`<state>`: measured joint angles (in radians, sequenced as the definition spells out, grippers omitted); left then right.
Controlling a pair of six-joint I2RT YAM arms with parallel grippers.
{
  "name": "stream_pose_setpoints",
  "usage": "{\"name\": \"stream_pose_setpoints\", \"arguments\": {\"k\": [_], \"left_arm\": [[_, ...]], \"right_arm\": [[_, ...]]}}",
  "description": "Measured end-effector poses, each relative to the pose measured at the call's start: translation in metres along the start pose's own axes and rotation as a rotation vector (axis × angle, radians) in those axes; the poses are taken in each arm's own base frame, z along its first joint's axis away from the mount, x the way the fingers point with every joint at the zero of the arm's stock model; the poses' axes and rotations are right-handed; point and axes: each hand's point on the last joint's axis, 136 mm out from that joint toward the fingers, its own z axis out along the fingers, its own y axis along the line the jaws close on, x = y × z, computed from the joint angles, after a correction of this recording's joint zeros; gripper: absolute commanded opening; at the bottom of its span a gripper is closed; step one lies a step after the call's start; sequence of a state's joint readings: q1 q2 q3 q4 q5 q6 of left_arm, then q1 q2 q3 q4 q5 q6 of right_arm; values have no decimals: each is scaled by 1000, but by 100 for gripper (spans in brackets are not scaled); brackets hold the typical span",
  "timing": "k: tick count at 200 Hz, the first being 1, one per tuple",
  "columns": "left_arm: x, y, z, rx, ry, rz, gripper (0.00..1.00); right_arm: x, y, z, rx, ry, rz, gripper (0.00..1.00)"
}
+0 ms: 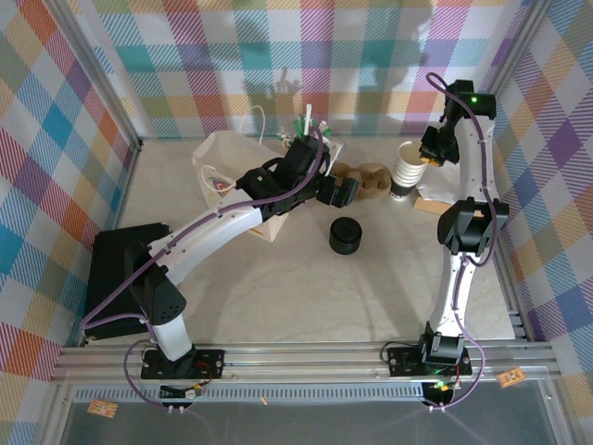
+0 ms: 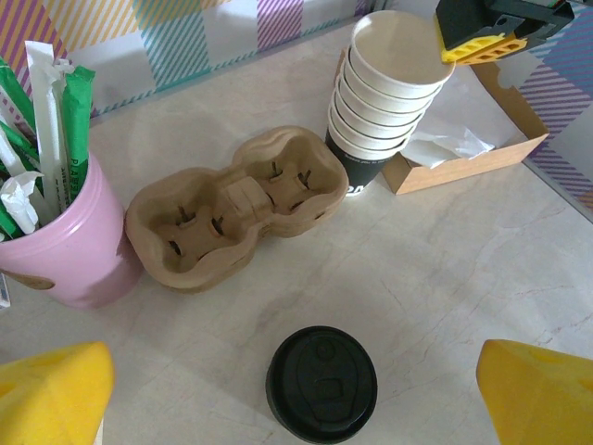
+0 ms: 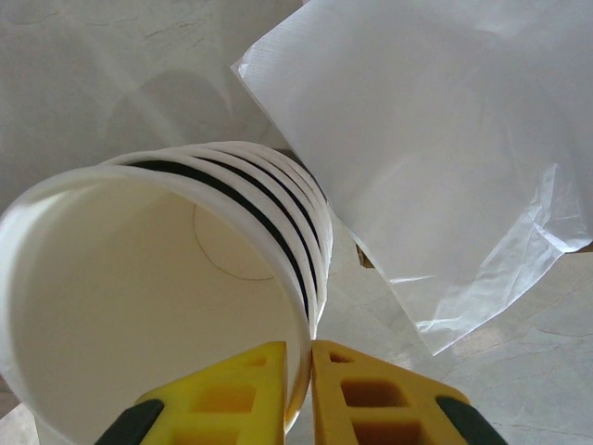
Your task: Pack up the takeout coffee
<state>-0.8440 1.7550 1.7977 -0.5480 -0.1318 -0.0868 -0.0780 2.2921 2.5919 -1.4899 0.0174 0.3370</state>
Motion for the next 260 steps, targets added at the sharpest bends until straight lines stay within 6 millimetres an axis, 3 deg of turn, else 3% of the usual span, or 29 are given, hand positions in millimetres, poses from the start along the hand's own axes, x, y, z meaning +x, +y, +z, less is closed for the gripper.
{"name": "stream_pose_setpoints", "arguments": {"k": [76, 168, 260], "left_arm": [[0, 0, 0, 0, -1, 3, 100], [0, -1, 0, 4, 0, 18, 100], [0, -2, 0, 11, 1, 22, 100]], "right_arm": [[-1, -1, 2, 5, 7, 12, 1], [6, -8, -5, 39, 25, 12, 0], [1, -12, -7, -13, 26, 67, 0]]}}
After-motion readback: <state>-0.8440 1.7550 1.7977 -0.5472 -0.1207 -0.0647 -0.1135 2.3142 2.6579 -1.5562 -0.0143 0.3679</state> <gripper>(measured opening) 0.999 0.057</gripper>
